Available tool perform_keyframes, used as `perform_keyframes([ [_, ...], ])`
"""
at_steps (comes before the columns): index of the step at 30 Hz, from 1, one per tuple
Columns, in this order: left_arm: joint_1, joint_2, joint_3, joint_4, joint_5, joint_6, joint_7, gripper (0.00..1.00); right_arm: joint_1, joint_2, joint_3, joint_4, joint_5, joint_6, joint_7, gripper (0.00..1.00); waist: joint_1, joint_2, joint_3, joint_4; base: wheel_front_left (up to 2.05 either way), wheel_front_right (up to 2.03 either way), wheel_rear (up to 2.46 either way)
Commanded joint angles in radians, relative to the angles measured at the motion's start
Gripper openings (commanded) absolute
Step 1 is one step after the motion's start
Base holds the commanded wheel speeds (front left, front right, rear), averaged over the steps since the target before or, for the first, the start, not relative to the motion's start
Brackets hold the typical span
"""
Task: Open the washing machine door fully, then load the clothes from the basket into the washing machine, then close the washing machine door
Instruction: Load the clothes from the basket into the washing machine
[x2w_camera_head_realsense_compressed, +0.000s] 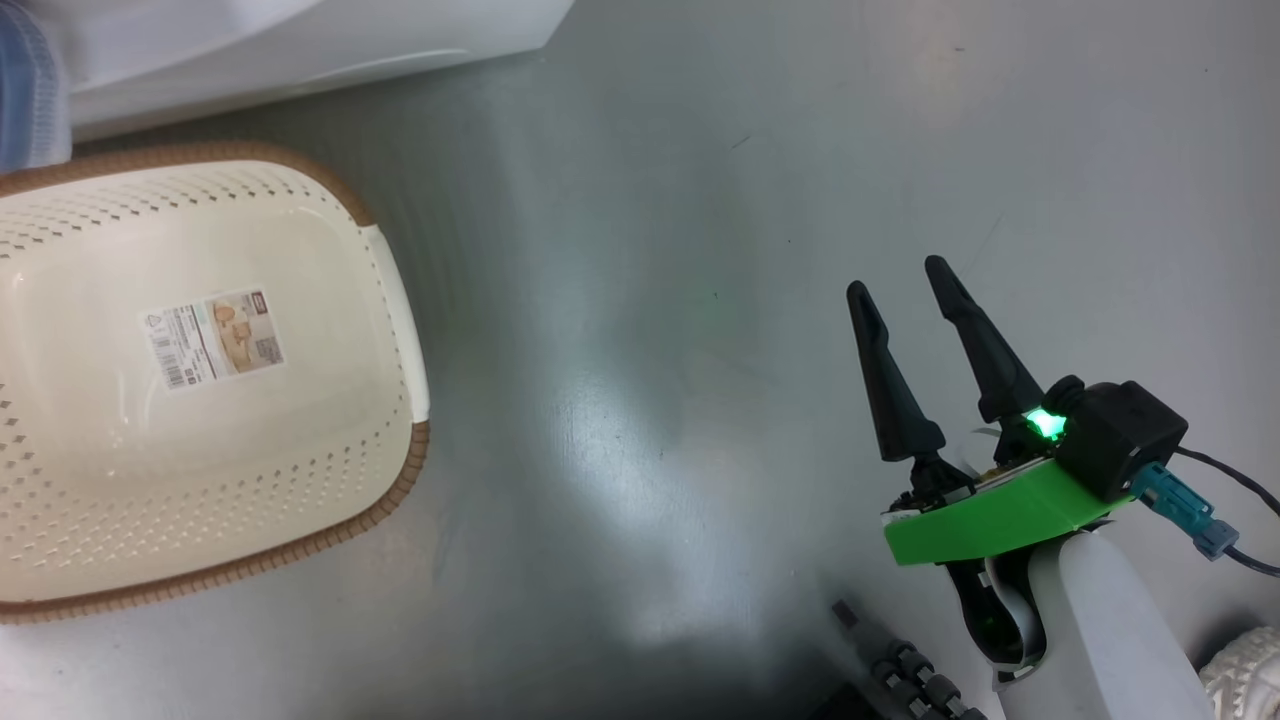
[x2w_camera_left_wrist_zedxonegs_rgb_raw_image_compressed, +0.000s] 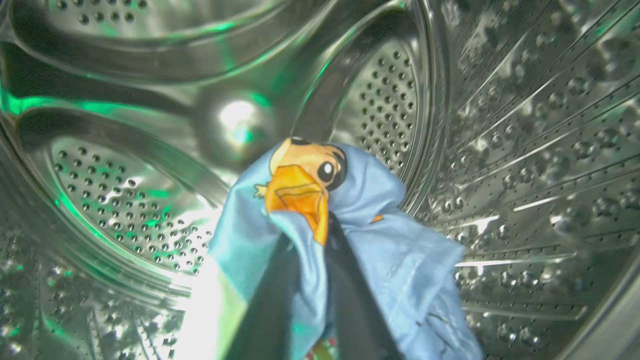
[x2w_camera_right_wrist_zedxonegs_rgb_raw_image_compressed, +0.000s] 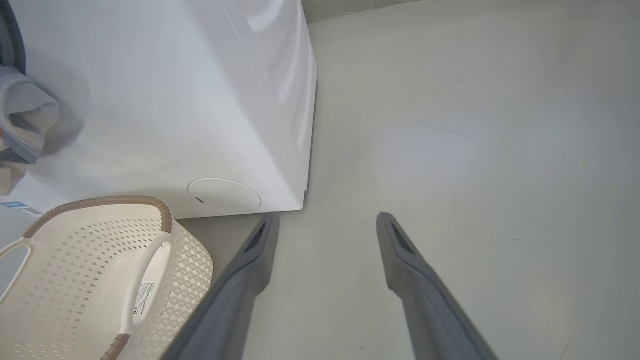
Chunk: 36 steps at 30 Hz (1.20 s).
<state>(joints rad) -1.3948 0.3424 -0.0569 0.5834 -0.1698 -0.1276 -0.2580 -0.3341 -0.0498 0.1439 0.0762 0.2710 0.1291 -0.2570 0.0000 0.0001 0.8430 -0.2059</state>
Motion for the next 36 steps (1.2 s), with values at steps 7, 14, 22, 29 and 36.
perform_keyframes([
  [7,0.000,0.030,0.011,0.190,0.001,0.006,0.006,1.00,0.013,0.000,0.015,-0.003,0.026,0.002,-0.005,1.00,0.0000,-0.0001,-0.036,0.010,0.00,0.00,0.00],
  [14,-0.024,0.012,-0.005,0.309,-0.016,0.005,0.015,1.00,0.009,0.000,0.008,0.006,0.024,0.002,-0.005,1.00,0.0000,-0.0001,-0.077,0.030,0.00,0.00,0.00],
  [22,-0.002,-0.009,-0.013,0.335,-0.023,0.013,0.003,1.00,0.003,0.000,-0.003,0.017,0.020,0.002,-0.005,1.00,0.0000,-0.0001,-0.116,0.048,0.00,0.00,0.00],
  [29,0.058,-0.032,-0.008,0.310,-0.037,0.027,-0.003,1.00,0.004,0.000,-0.020,0.029,0.012,0.002,-0.005,1.00,0.0000,-0.0001,-0.146,0.071,0.00,0.00,0.00],
  [36,0.151,-0.052,0.004,0.196,-0.045,0.035,-0.003,1.00,0.003,0.000,-0.036,0.029,0.008,0.002,-0.005,1.00,0.0000,-0.0001,-0.161,0.096,0.00,0.00,0.00],
])
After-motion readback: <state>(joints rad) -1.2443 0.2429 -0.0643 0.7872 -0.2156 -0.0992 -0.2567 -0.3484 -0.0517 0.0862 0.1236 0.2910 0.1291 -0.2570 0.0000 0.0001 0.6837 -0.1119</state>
